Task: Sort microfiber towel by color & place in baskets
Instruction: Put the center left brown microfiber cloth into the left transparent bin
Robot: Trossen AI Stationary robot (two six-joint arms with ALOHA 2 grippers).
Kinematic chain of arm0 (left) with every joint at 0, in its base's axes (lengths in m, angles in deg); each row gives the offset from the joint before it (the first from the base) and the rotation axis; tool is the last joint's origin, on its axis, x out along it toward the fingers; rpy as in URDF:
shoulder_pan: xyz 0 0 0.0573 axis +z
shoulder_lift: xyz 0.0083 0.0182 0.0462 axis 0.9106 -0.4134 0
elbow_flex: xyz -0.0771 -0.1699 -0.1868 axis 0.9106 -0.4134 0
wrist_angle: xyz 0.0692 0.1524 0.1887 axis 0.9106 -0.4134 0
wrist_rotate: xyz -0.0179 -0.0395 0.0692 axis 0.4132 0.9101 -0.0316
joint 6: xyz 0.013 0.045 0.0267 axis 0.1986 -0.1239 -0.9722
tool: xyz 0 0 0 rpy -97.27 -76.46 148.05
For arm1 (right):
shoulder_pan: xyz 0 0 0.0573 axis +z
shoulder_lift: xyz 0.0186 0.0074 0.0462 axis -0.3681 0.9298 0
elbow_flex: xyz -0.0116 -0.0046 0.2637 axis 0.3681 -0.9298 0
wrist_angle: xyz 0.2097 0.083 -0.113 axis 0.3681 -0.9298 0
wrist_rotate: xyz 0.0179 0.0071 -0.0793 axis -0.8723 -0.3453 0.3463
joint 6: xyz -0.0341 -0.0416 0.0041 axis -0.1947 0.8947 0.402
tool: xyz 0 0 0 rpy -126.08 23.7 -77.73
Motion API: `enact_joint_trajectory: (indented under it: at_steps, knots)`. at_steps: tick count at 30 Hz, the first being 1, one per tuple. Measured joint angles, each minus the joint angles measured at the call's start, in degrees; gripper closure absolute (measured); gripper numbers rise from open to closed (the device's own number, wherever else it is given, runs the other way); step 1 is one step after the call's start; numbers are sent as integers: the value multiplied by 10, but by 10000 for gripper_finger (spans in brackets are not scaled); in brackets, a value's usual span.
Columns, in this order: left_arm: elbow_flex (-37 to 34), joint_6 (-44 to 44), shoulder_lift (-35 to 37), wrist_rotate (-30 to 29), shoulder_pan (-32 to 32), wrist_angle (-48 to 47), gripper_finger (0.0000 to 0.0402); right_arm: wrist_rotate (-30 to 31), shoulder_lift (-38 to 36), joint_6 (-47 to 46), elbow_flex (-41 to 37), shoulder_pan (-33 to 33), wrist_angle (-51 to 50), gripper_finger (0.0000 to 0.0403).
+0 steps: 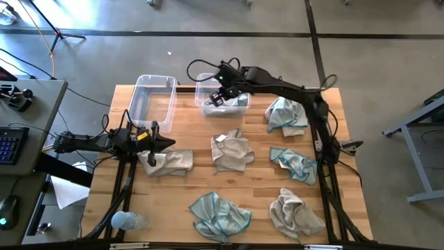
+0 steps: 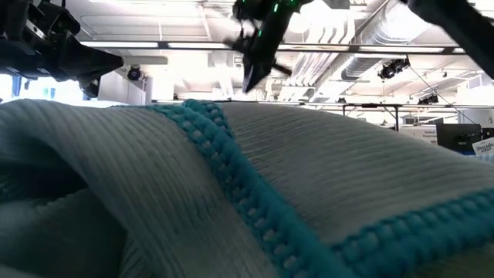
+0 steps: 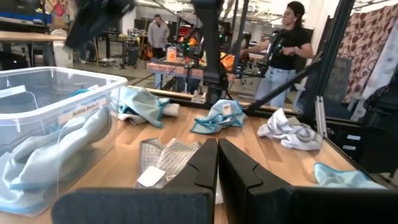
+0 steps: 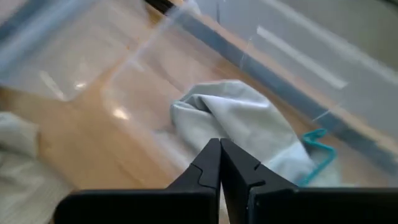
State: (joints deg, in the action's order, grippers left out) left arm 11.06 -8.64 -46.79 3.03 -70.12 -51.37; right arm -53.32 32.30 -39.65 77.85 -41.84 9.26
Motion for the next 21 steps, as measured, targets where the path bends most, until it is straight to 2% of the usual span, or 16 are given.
enact_joint_trajectory:
  at_steps: [5,13,16,18,21]
  knots:
    - [0,-4,0,-27,0,4,388,68,-49,25,1,53,-46,402]
    - [0,-4,0,-45,0,7,304,184,-77,-14,1,146,-151,403]
    - [0,6,0,-45,0,7,289,240,-76,-55,-7,187,-196,403]
    - [0,15,0,-44,0,7,287,267,-88,-85,-42,213,-201,403]
    - [0,20,0,-43,0,7,288,281,-129,-134,-149,246,-164,403]
